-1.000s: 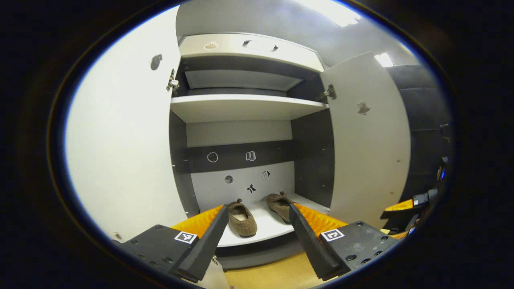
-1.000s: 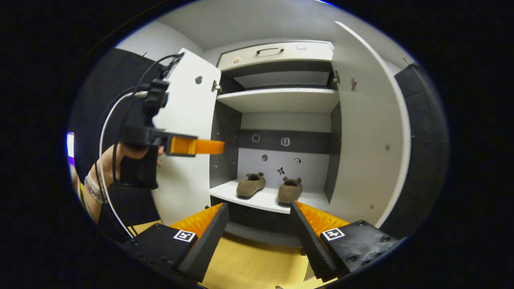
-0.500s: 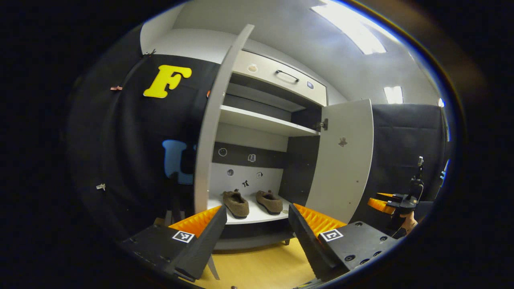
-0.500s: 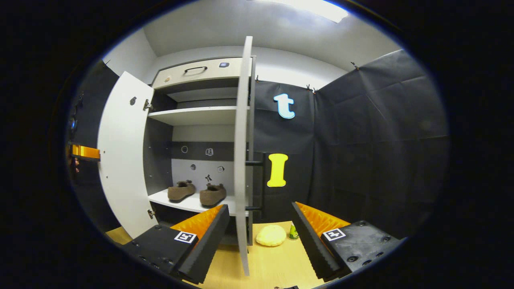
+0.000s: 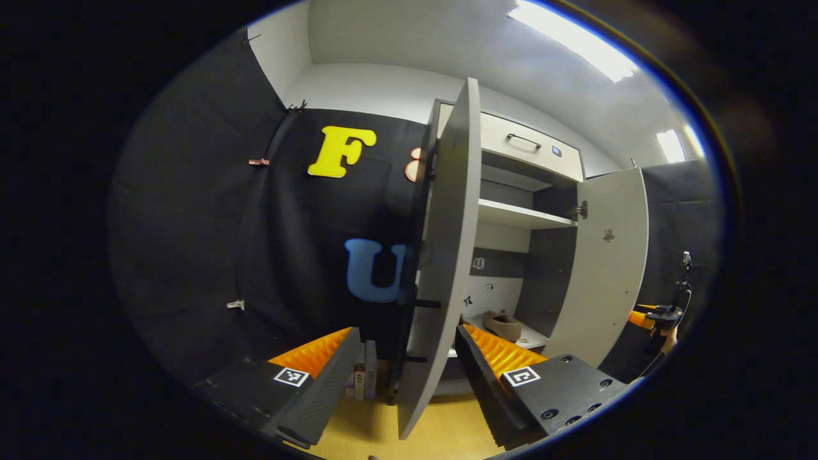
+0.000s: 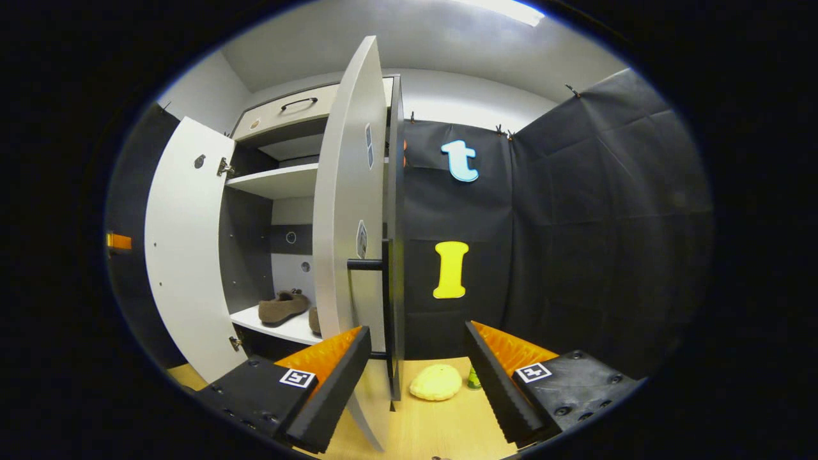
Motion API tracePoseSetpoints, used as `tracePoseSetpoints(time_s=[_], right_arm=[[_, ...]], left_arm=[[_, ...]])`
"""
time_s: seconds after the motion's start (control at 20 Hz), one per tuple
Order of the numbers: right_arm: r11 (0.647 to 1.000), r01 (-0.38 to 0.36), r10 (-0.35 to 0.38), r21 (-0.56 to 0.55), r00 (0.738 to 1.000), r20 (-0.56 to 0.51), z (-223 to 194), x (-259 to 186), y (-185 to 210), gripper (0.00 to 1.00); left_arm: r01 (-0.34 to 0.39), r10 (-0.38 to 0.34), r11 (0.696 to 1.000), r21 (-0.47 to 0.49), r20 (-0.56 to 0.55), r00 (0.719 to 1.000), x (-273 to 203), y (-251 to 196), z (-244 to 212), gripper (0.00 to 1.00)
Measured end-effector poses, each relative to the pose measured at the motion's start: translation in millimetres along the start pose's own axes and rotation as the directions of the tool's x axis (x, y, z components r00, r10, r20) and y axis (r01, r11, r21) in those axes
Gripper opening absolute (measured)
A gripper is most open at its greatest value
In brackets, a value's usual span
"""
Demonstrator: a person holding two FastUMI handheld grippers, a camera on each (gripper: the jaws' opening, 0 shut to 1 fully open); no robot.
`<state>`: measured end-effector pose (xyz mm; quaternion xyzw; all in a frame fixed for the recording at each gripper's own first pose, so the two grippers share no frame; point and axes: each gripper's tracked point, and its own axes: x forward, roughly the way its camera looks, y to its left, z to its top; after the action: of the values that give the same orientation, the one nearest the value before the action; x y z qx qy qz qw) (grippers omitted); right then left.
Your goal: Grab one shoe with the right hand and put it into the shoe cabinet, grab the other shoe with the left hand and put it into the shoe cabinet; then close the right door with the right hand and the left door with the left hand.
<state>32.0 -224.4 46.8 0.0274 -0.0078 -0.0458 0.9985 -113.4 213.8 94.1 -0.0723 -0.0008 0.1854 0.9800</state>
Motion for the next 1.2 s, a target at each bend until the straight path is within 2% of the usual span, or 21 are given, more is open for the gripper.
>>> tracePoseSetpoints(time_s=[0.15, 0.3, 0.4, 0.5, 0.6, 0.8, 1.0, 1.2], right_arm=[[0.992, -0.123, 0.123, -0.006, 0.992, -0.009, -4, 8, 41, 0.97], [0.970, -0.244, 0.244, 0.015, 0.969, -0.029, -11, 25, 91, 0.98], [0.950, -0.312, 0.313, 0.021, 0.949, -0.038, -17, 38, 123, 0.97], [0.919, -0.391, 0.394, 0.049, 0.917, -0.058, -26, 52, 160, 0.97], [0.902, -0.431, 0.432, 0.034, 0.896, -0.105, -44, 69, 191, 0.98], [0.876, -0.479, 0.471, -0.056, 0.875, -0.109, -47, 70, 232, 0.99], [0.901, -0.432, 0.425, -0.045, 0.898, -0.112, -50, 62, 224, 0.99], [0.938, -0.346, 0.341, -0.027, 0.932, -0.126, -52, 50, 197, 0.98]], left_arm=[[-0.035, 0.034, 0.999, -0.016, -0.024, 0.999, -4, 6, -6, 0.95], [-0.040, 0.039, 0.999, -0.014, -0.039, 0.998, 1, 9, -13, 0.94], [-0.036, 0.035, 0.999, -0.007, -0.054, 0.998, 1, 9, -17, 0.95], [-0.027, 0.027, 1.000, -0.006, -0.065, 0.998, 5, 5, -22, 0.94], [-0.013, 0.012, 1.000, -0.004, -0.066, 0.998, 8, 3, -23, 0.94], [0.015, -0.015, 1.000, 0.012, -0.067, 0.998, 14, 3, -24, 0.94], [0.059, -0.059, 0.998, 0.001, -0.065, 0.996, 41, 6, -24, 0.94], [0.107, -0.107, 0.994, -0.009, -0.078, 0.991, 59, 4, -32, 0.94]])
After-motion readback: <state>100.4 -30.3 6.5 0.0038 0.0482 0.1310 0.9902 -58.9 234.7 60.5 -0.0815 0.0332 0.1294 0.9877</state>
